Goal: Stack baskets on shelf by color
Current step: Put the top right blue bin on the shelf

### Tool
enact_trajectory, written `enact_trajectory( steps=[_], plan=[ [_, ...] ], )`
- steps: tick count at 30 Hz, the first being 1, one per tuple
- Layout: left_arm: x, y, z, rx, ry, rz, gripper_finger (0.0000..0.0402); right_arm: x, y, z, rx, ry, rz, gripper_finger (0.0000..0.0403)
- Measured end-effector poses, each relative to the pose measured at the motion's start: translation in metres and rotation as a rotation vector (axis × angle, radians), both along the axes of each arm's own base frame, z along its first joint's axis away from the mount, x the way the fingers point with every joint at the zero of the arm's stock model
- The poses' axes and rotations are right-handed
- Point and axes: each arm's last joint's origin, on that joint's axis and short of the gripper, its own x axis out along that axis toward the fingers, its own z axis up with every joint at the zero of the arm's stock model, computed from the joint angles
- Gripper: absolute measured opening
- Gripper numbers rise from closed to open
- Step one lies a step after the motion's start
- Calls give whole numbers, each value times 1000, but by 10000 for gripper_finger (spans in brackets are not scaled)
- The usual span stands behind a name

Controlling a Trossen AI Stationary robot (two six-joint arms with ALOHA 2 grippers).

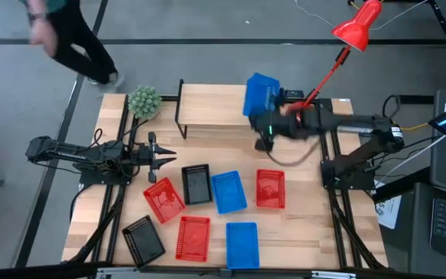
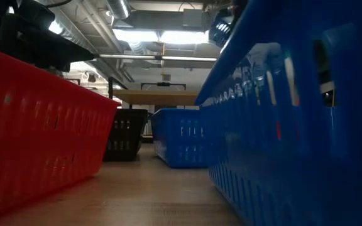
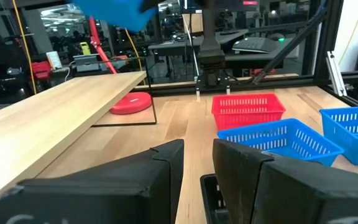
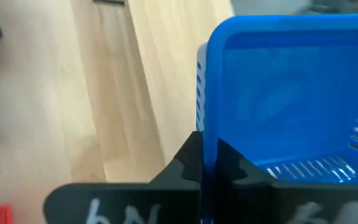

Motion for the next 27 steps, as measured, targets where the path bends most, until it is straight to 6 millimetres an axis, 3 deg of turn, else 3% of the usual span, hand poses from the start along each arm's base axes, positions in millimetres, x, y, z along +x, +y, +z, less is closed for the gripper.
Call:
enact_trajectory(
  steps=[5,9,15,27],
  plan=[
    [0,0,0,0,0,0,79,1,-66,-16,161,31,-35,0],
    [0,0,0,0,0,0,79,4,-91,-44,252,169,-47,0],
    [0,0,0,0,0,0,79,3,-93,-61,292,304,-61,0],
    [0,0,0,-1,0,15,79,-3,-82,-53,344,290,-71,0]
  ],
)
